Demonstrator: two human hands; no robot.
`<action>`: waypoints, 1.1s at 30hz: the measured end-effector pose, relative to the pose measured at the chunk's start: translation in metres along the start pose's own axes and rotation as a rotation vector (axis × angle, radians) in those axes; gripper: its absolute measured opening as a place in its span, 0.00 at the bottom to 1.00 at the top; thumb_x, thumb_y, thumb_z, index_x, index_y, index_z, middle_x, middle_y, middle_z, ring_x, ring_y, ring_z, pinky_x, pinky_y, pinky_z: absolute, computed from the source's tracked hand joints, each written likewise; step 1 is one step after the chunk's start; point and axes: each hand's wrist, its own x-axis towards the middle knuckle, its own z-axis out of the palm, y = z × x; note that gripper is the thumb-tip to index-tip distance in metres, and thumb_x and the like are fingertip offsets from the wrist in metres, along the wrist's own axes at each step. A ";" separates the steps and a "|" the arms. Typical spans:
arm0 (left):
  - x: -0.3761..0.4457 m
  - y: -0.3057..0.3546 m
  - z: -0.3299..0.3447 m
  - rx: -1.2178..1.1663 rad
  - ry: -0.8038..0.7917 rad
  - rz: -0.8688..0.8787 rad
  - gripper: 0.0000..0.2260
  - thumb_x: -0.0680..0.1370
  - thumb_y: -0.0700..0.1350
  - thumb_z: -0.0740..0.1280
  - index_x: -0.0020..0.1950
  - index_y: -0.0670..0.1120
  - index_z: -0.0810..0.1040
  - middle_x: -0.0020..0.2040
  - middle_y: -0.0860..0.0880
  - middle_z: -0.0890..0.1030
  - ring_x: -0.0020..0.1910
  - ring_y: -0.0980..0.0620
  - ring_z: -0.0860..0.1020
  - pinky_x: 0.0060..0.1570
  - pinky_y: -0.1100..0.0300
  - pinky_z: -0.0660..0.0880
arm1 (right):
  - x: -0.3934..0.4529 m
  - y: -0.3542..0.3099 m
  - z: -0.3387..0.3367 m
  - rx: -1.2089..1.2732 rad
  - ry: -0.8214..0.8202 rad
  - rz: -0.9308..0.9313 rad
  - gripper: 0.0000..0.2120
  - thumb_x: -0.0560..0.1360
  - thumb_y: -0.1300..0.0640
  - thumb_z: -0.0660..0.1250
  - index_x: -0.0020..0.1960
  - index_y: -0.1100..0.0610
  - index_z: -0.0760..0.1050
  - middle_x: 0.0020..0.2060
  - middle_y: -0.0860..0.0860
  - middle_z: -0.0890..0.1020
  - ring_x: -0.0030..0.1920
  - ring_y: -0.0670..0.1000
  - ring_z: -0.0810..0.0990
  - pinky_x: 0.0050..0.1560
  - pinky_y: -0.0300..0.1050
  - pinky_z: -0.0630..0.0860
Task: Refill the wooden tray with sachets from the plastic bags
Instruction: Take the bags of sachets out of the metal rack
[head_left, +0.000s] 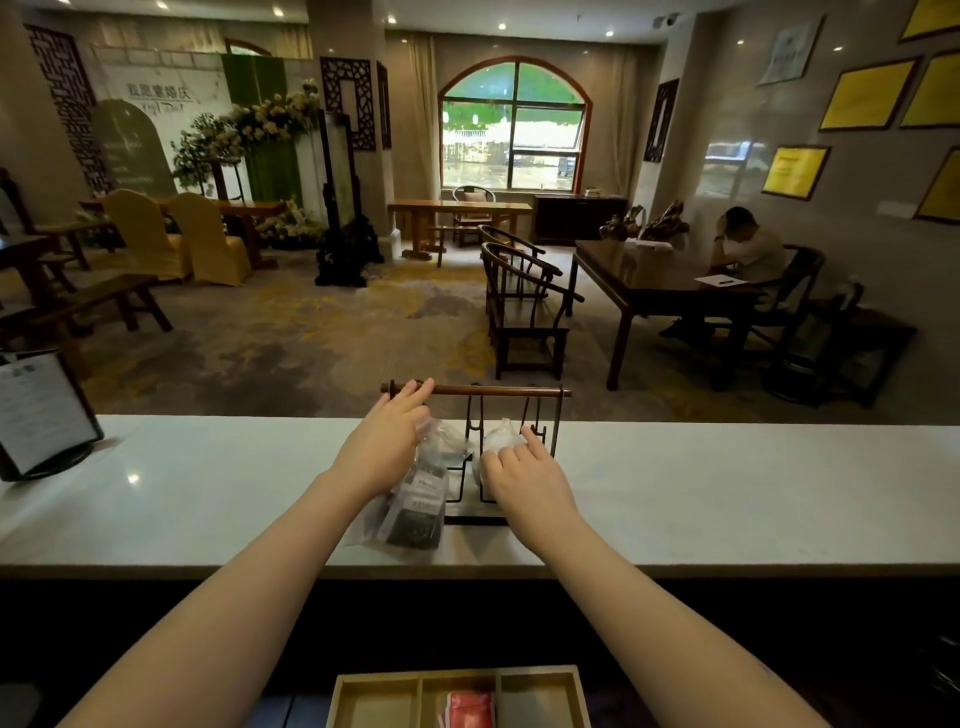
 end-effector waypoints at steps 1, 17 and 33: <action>0.001 0.000 0.000 0.017 0.015 0.000 0.20 0.75 0.32 0.58 0.64 0.46 0.73 0.79 0.48 0.50 0.78 0.50 0.48 0.75 0.49 0.48 | 0.001 0.001 -0.002 0.012 0.000 0.006 0.19 0.71 0.62 0.68 0.62 0.62 0.72 0.55 0.59 0.81 0.59 0.60 0.76 0.75 0.54 0.51; 0.003 0.014 0.005 0.051 0.057 -0.029 0.11 0.77 0.37 0.60 0.57 0.47 0.75 0.79 0.42 0.52 0.77 0.41 0.49 0.74 0.44 0.50 | 0.018 0.021 -0.024 0.972 0.279 0.459 0.08 0.76 0.62 0.65 0.44 0.50 0.78 0.41 0.42 0.78 0.42 0.39 0.76 0.42 0.26 0.69; 0.008 0.014 -0.005 0.136 0.080 0.133 0.05 0.76 0.40 0.62 0.42 0.51 0.73 0.61 0.40 0.67 0.66 0.38 0.64 0.70 0.40 0.54 | 0.007 0.007 -0.055 1.561 0.407 0.648 0.09 0.76 0.60 0.66 0.42 0.48 0.81 0.41 0.43 0.83 0.48 0.46 0.80 0.46 0.42 0.79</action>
